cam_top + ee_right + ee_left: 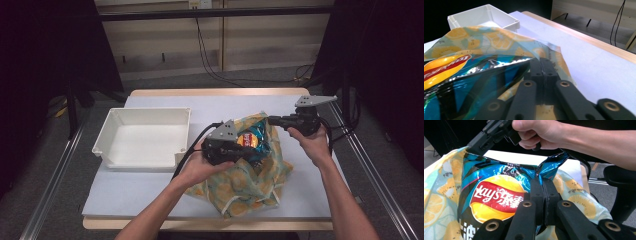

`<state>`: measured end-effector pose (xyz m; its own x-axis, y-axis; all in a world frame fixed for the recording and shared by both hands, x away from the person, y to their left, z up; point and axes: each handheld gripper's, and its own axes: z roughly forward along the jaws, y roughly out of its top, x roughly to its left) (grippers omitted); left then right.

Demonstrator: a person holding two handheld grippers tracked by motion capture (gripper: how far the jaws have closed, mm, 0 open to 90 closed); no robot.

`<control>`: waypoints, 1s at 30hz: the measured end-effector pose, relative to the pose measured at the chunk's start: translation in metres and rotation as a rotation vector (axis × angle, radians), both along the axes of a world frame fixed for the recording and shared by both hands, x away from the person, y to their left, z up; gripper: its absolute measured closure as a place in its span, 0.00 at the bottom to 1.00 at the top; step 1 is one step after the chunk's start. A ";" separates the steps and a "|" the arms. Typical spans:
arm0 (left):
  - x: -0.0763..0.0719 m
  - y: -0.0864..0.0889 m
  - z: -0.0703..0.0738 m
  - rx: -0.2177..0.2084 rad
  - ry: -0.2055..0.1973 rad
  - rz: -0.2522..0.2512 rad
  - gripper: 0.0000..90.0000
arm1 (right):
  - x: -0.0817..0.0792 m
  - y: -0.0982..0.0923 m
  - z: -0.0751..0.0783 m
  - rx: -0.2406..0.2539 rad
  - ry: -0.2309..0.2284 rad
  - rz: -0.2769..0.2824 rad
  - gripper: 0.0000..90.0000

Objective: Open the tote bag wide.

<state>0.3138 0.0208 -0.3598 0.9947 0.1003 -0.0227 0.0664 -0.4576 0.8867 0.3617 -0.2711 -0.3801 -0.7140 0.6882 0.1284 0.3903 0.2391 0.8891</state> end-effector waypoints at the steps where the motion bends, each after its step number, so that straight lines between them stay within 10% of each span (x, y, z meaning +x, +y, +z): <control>1: 0.000 0.000 0.000 -0.002 -0.002 0.001 0.98 | 0.001 -0.001 0.000 0.002 0.002 0.001 1.00; 30: -0.001 0.005 0.006 -0.031 -0.010 -0.003 0.99 | 0.041 -0.001 -0.020 0.005 0.052 -0.072 0.94</control>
<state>0.3126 0.0257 -0.3533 0.9952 0.0963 -0.0157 0.0559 -0.4303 0.9009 0.4026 -0.2719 -0.4004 -0.6549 0.7369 0.1676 0.4519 0.2042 0.8684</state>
